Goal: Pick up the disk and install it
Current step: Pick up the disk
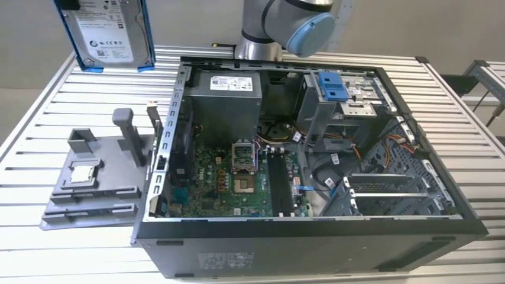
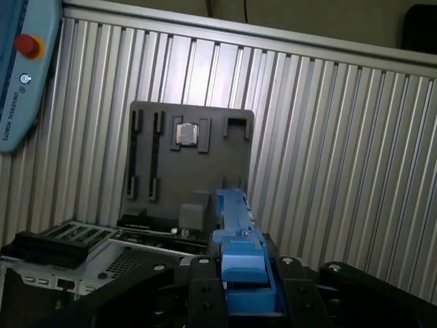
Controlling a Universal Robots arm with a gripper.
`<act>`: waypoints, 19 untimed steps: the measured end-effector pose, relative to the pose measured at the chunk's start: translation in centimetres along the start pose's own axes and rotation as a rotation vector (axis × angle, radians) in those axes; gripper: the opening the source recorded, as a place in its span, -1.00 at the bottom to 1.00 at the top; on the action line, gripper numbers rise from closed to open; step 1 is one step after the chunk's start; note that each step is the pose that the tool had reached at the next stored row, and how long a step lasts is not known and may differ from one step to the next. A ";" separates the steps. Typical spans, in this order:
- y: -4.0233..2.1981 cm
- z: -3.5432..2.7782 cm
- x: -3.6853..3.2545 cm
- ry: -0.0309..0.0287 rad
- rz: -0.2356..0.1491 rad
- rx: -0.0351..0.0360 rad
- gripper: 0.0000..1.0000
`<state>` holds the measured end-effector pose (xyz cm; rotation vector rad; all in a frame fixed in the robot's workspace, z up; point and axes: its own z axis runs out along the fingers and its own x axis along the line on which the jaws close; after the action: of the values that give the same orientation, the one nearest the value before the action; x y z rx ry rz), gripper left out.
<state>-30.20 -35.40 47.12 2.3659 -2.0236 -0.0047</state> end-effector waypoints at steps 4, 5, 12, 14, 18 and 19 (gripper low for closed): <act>-1.34 -0.03 0.31 -0.0020 -0.007 0.0004 -1.00; -1.64 -0.03 0.41 -0.0023 -0.008 0.0005 -1.00; -3.53 -0.06 1.36 -0.0036 -0.011 0.0008 -1.00; -4.06 -0.07 1.67 -0.0045 -0.011 0.0009 -1.00; -4.68 -0.08 2.36 -0.0080 -0.011 0.0018 -1.00; -4.83 -0.08 2.54 -0.0086 -0.011 0.0021 -1.00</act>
<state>-25.03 -37.16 47.13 2.3825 -2.0150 -0.0131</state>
